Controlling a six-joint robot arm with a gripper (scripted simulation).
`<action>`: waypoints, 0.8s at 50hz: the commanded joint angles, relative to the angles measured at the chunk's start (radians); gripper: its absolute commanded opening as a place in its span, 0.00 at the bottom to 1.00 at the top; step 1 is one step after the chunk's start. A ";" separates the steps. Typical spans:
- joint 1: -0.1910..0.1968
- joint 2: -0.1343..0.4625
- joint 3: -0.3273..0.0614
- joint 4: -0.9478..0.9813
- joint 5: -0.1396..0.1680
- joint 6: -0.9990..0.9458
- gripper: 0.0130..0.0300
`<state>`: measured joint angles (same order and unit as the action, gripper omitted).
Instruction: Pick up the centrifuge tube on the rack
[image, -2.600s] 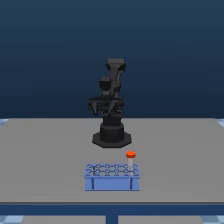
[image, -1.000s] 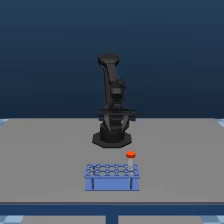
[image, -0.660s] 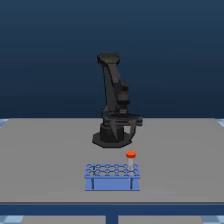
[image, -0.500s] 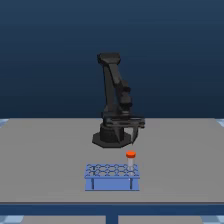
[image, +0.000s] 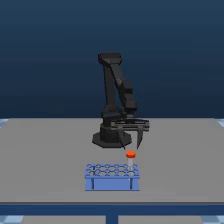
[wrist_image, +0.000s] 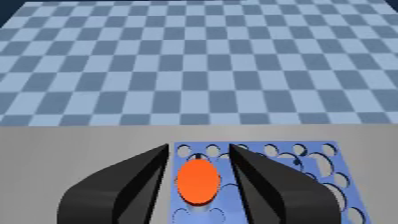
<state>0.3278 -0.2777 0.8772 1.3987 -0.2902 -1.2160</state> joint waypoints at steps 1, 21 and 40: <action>0.005 0.007 -0.004 0.008 0.002 -0.013 1.00; 0.003 0.009 0.006 -0.048 -0.002 0.045 1.00; 0.002 0.027 0.020 -0.152 -0.010 0.153 1.00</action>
<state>0.3299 -0.2529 0.8960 1.2601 -0.2975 -1.0848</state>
